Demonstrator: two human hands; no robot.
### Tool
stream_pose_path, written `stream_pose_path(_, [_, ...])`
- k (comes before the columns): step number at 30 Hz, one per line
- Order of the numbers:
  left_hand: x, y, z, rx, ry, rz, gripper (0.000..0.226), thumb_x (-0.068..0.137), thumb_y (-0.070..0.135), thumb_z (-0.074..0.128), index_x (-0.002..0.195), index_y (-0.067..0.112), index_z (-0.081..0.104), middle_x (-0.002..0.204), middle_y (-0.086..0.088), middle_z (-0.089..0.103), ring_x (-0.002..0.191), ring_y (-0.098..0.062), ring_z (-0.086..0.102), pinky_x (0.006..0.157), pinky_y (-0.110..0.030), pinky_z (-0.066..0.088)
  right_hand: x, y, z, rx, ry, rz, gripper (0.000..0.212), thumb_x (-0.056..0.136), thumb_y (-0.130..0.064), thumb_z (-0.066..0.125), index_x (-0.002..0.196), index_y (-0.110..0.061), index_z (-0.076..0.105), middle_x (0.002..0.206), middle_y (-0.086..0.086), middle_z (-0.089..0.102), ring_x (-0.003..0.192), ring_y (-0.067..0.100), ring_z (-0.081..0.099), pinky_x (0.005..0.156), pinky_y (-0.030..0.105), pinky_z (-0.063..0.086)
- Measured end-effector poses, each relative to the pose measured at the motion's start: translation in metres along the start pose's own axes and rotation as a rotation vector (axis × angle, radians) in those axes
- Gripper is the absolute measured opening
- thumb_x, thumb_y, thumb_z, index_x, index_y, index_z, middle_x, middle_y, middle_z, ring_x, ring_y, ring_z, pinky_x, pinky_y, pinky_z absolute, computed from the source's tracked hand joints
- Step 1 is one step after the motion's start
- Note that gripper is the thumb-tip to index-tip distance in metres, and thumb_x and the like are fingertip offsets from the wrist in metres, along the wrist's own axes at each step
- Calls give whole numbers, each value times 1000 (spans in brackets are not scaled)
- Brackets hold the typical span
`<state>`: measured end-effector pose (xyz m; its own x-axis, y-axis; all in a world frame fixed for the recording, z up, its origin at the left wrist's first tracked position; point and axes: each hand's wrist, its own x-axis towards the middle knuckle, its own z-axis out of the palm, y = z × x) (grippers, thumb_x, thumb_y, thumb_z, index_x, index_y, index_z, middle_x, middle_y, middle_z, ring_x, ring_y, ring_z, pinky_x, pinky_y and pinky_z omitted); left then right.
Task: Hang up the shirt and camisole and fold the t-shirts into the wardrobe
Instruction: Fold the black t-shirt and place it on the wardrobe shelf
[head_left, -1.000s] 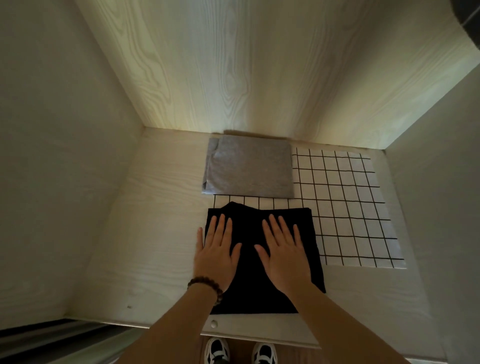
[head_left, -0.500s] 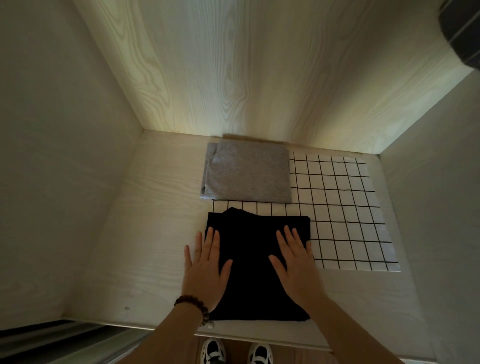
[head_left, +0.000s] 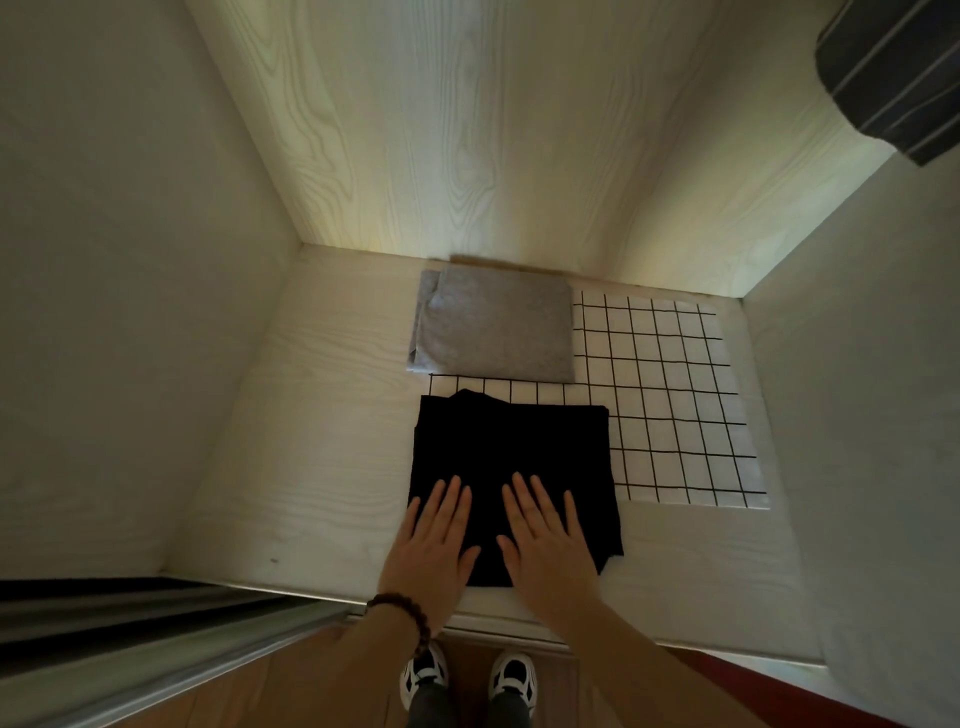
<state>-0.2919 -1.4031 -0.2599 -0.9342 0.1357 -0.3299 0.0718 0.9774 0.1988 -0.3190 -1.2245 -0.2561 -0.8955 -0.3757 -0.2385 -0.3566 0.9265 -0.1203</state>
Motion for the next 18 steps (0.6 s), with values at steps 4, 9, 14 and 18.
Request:
stream_pose_path(4, [-6,-11,-5,-17,-18,-59,65,99,53,10,149,13,20,154,-4,27,142,-21,22,112,-44,11,-6,17,-3,-20,-8,73,64,98,-55,19,147,-17,32,155,3,28,145,20,18,111,50,18])
stream_pose_path(9, [-11,-22,0,-25,-11,-78,67,98,53,11,152,14,9,155,-6,26,141,-27,21,112,-42,6,-18,42,3,13,-13,182,64,99,-54,18,149,-16,26,156,5,25,145,20,13,112,45,13])
stream_pose_path(14, [-9,-17,-13,-313,105,-74,59,100,45,25,151,17,14,158,1,12,143,-20,19,118,-33,14,-14,41,-11,175,56,126,65,98,-55,11,147,-16,29,156,1,20,145,22,16,118,37,7])
stream_pose_path(18, [-9,-11,-50,-933,292,-394,41,99,17,44,139,13,40,136,-4,41,115,-17,48,99,-31,42,-12,51,-50,691,300,440,44,99,-29,44,140,-13,44,142,8,43,130,24,40,104,30,31])
